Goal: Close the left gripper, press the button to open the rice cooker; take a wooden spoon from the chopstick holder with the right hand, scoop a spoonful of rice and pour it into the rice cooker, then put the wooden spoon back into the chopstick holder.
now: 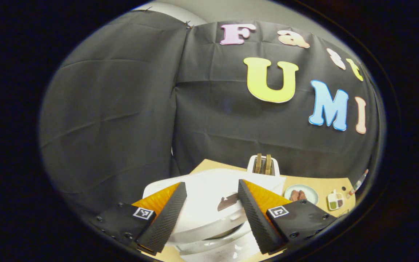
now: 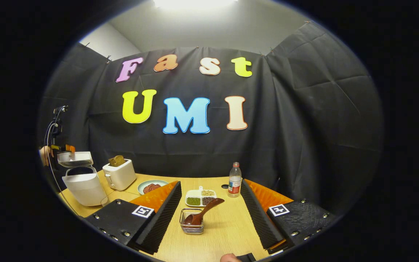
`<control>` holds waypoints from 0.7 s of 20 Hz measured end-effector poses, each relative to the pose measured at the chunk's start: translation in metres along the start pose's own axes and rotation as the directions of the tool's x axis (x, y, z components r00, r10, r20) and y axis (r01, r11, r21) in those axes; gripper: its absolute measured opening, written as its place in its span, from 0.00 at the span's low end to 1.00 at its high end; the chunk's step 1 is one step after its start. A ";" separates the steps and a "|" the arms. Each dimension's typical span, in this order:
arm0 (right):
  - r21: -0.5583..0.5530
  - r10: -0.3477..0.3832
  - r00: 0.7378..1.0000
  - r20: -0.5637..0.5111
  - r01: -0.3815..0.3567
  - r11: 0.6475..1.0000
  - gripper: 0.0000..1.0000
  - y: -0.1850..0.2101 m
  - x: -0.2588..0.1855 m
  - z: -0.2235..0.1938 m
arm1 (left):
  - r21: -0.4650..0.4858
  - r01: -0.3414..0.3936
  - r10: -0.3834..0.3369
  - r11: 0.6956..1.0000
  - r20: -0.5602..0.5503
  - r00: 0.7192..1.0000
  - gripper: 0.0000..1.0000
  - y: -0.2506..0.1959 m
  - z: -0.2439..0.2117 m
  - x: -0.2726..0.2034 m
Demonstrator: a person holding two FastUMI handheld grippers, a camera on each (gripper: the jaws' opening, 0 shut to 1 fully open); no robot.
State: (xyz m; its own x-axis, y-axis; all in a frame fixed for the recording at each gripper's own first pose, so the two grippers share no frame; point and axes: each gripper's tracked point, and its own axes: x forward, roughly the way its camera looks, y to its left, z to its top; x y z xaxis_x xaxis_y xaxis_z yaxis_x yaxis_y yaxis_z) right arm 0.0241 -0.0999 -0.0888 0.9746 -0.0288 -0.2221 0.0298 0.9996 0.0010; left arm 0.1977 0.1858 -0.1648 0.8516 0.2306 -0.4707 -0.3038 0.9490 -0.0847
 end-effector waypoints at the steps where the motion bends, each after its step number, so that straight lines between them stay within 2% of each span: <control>1: 0.002 0.002 1.000 -0.002 -0.002 1.000 0.99 0.000 0.000 -0.001 | -0.009 0.003 -0.003 1.000 -0.015 1.000 0.98 -0.003 -0.006 0.000; 3: 0.004 0.002 1.000 -0.001 -0.002 1.000 0.99 0.000 0.001 -0.002 | -0.018 0.005 -0.005 1.000 -0.031 1.000 1.00 -0.003 -0.016 0.000; 6: 0.001 0.001 1.000 -0.006 -0.001 1.000 0.99 -0.002 0.000 -0.004 | 0.006 0.006 -0.006 1.000 -0.041 0.999 0.96 -0.007 -0.027 0.001; 9: 0.007 0.002 1.000 -0.011 -0.002 1.000 0.99 -0.001 0.000 -0.006 | 0.006 0.012 -0.011 1.000 -0.079 0.997 0.97 -0.012 -0.045 0.001; 14: 0.001 -0.003 1.000 -0.011 0.003 1.000 0.99 -0.002 0.001 -0.007 | 0.067 0.012 -0.004 0.998 -0.120 0.993 0.97 -0.014 -0.070 0.004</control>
State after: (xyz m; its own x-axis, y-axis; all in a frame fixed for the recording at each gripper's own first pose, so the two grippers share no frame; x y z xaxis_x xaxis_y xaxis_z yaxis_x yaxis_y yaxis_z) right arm 0.0233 -0.1016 -0.0956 0.9720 -0.0318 -0.2327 0.0330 0.9995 0.0011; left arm 0.1757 0.1581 -0.2267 0.7952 0.1994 -0.5726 -0.2644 0.9639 -0.0315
